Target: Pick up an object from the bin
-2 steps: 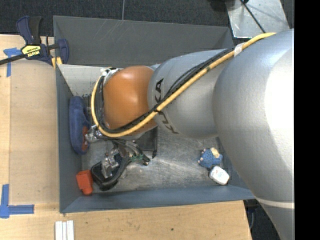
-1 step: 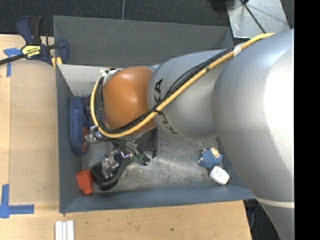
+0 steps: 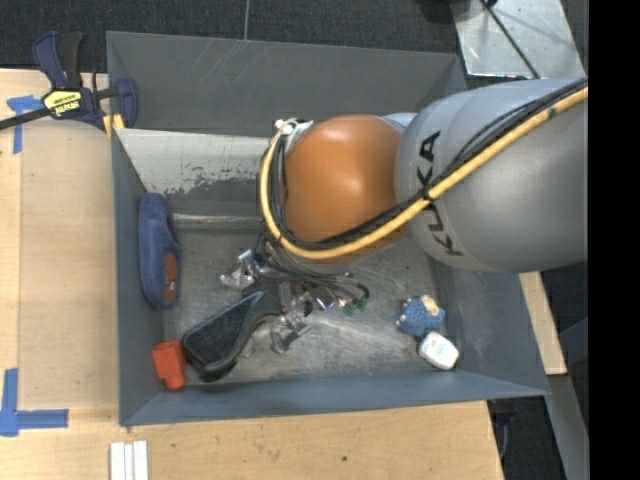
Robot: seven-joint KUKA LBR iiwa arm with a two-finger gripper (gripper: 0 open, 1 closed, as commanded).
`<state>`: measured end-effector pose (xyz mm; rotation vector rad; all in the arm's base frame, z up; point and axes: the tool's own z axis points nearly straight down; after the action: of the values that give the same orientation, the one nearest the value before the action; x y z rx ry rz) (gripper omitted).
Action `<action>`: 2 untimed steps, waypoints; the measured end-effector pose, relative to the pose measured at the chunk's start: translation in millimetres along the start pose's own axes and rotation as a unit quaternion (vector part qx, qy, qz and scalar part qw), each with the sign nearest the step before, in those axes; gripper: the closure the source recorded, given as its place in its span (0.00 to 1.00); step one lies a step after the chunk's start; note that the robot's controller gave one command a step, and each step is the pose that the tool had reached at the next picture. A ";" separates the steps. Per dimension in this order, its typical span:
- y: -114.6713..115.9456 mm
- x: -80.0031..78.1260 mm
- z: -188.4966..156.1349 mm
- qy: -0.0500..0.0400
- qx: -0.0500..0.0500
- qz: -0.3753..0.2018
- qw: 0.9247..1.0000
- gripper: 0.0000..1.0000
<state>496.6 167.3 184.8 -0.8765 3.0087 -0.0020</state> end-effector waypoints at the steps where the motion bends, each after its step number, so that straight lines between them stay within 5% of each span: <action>1: -10.3 -19.1 112.8 0.003 0.000 -0.006 1.000 0.00; 2: -9.7 -19.8 109.2 0.002 -0.001 -0.006 1.000 1.00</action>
Offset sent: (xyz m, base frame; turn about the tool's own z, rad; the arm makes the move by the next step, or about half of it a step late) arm 0.0198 0.0030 -0.1148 -0.0154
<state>519.4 169.8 75.8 -0.8958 3.0078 -0.0021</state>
